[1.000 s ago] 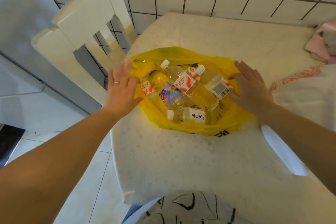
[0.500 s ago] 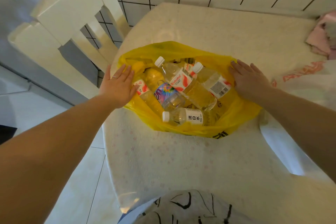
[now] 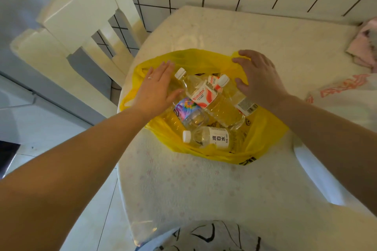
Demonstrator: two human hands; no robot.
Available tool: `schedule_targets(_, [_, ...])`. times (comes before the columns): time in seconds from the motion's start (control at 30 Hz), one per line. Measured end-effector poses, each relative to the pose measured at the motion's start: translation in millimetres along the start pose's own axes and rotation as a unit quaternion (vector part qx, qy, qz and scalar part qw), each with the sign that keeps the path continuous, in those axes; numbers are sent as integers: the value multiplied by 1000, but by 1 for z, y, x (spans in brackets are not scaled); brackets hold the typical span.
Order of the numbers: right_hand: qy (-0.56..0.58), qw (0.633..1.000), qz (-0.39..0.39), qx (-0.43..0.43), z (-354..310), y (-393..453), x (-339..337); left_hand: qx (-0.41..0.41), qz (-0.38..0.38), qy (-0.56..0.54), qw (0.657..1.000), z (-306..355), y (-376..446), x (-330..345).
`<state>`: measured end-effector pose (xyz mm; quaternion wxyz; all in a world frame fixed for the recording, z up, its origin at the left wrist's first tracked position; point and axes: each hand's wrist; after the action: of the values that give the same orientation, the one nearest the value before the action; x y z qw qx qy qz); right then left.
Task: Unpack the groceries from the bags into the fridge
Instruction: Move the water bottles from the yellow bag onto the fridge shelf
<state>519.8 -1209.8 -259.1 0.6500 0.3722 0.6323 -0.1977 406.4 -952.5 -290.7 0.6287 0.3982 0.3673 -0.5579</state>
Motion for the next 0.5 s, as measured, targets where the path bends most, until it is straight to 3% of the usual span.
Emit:
schedule_targets(0.1, [16,999,12,-34,-9,3,-8,-87,-1,-114,990,29,13,5])
schedule_targets(0.27, [26,972,-233,4,-16,0,-3,-196,-8,-262,945,38,30,20])
schedule_targets(0.37, [1,956,-287,60,-9,-3,0,-252,-3,-344,904,31,37,28])
schedule_targets(0.5, [7,943,-318,100,-2,-4,5,-254,-2,-338,906,30,42,31])
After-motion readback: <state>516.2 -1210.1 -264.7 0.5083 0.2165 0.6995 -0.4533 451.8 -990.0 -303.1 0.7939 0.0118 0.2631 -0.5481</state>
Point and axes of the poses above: each hand's wrist, its own y-axis towards the middle knuckle, its own x-axis out of the palm, z = x × y, and after that the axes turned 5 degrees about -y, right-handed
